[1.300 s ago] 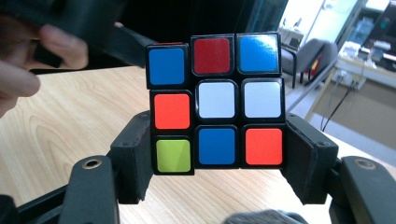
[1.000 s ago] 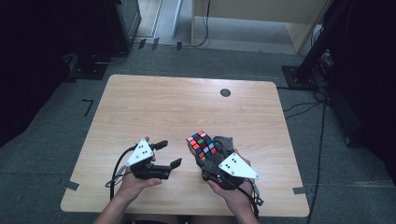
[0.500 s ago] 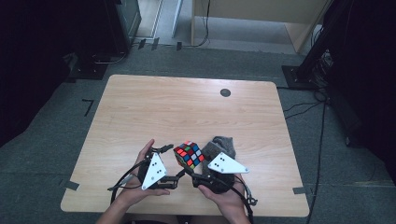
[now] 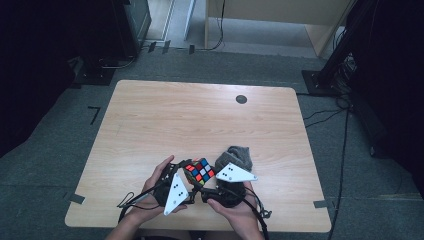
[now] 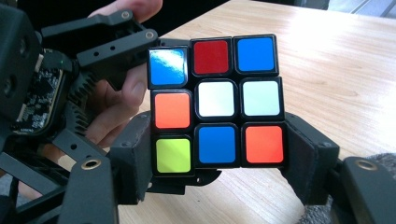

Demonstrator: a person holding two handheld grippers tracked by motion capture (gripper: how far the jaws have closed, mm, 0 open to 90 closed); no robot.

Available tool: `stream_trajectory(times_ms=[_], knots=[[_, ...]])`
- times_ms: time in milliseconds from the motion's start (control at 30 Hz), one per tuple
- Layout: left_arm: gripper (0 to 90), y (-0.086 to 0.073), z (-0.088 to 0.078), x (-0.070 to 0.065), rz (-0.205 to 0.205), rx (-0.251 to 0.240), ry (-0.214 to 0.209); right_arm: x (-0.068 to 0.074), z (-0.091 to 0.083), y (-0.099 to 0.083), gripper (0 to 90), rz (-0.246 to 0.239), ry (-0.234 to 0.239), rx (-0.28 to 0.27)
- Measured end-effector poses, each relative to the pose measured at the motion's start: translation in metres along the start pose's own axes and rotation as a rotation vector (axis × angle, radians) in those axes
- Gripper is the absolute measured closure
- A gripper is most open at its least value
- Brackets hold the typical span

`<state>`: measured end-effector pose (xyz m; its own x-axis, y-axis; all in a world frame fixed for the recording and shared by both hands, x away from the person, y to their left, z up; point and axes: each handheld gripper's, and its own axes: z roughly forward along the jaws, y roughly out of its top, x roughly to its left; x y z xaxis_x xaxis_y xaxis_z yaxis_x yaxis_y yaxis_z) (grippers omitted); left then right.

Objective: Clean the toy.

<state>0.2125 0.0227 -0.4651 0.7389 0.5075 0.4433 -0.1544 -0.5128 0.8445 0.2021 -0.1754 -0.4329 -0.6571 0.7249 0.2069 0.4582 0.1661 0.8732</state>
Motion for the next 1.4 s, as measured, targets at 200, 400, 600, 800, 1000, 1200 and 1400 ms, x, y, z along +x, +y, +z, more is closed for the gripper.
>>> stream_trajectory(times_ms=[200,400,600,800,1000,1200,1400], knots=[[33.4,-0.004,0.000,0.006,-0.070,-0.001,-0.002,-0.008,0.001,-0.001,22.5,0.001,0.019,-0.011],[33.7,-0.012,-0.005,0.026,-0.189,-0.014,0.017,-0.023,-0.012,0.003,19.2,0.052,0.076,-0.118],[33.7,-0.012,-0.007,0.029,-0.209,-0.025,0.011,-0.037,-0.020,0.001,21.5,0.108,0.028,-0.198],[33.7,-0.010,-0.006,0.024,-0.201,-0.022,-0.021,-0.034,-0.015,-0.003,21.7,0.099,-0.010,-0.184],[33.7,-0.006,-0.002,0.014,-0.165,-0.007,-0.044,-0.021,-0.014,0.003,18.6,0.050,0.055,-0.165],[33.6,0.003,-0.002,0.002,-0.135,-0.039,-0.095,-0.011,-0.003,0.001,21.1,0.065,0.045,-0.090],[33.1,0.004,-0.002,0.001,-0.131,-0.035,-0.090,-0.013,-0.005,0.001,34.4,0.147,0.036,-0.070]])
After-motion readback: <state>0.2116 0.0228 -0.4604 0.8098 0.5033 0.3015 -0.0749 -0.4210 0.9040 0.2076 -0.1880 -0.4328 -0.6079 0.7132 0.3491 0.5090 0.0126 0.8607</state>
